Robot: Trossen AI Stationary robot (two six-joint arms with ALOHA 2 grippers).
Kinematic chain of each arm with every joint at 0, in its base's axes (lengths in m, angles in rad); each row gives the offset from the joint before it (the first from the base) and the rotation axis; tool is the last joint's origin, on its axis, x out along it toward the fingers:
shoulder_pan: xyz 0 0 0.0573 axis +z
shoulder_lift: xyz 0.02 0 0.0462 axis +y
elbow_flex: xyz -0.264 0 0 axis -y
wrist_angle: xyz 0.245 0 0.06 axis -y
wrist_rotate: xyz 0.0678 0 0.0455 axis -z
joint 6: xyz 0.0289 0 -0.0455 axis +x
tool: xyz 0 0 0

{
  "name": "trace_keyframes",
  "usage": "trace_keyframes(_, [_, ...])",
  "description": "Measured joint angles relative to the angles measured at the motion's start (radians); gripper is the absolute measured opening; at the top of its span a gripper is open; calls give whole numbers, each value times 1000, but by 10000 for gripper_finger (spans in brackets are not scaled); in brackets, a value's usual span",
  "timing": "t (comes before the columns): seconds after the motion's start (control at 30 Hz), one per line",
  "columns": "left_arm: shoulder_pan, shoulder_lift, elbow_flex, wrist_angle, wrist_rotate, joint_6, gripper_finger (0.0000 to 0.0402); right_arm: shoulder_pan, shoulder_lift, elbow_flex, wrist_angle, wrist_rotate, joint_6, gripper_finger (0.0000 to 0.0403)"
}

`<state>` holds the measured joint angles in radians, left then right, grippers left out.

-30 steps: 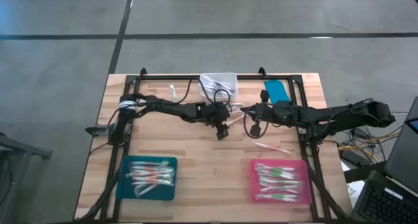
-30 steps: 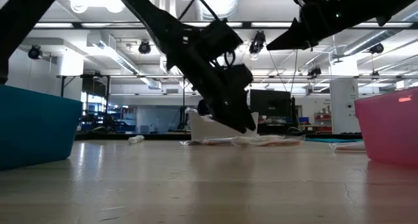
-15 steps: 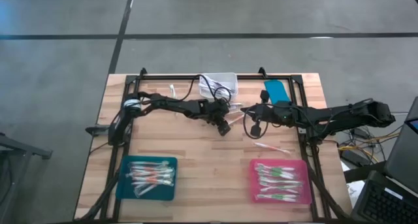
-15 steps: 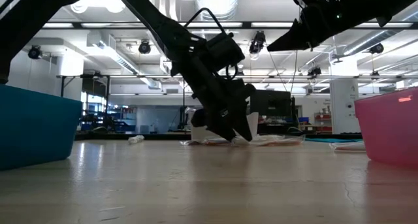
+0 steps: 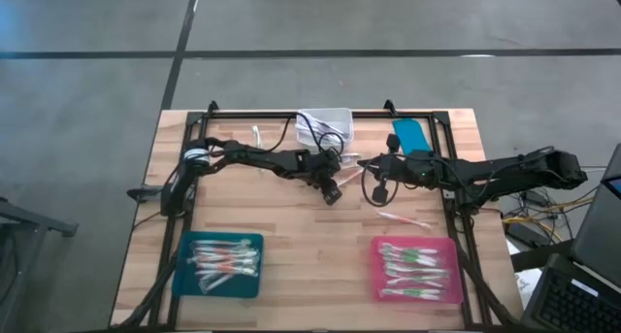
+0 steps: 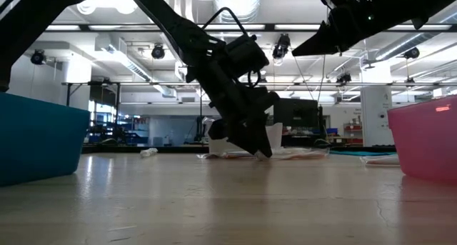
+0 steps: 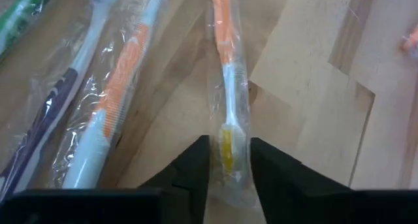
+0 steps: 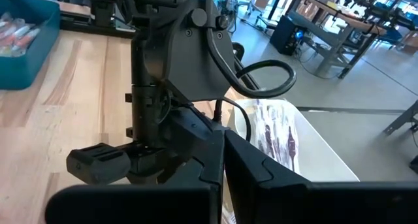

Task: Pick & Place Toothbrushes
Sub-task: Put the violet toothbrush into the white bin

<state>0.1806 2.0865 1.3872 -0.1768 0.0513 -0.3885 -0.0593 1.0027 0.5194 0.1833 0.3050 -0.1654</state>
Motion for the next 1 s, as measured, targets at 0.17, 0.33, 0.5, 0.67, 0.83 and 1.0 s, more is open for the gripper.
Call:
trace_keyframes(0.17, [0, 0, 0, -12, 0, 7, 69, 0, 0, 0, 0, 0, -4, 8])
trace_keyframes(0.33, [0, -5, 0, -28, 20, 26, 36, 0, 0, 0, 0, 0, -4, 8])
trace_keyframes(0.5, [-1, -41, 0, -154, 47, 83, 21, 0, 0, 0, -20, 0, -3, 8])
trace_keyframes(0.67, [-14, -113, -3, -334, 45, 156, 13, -1, 0, 0, -31, 1, -3, 8])
trace_keyframes(0.83, [-71, -207, -3, -469, 25, 289, 4, 0, 0, 0, -37, 7, -3, 8])
trace_keyframes(1.0, [-185, -294, -3, -579, -179, 518, 2, 0, 0, -1, -46, 8, 4, 8])
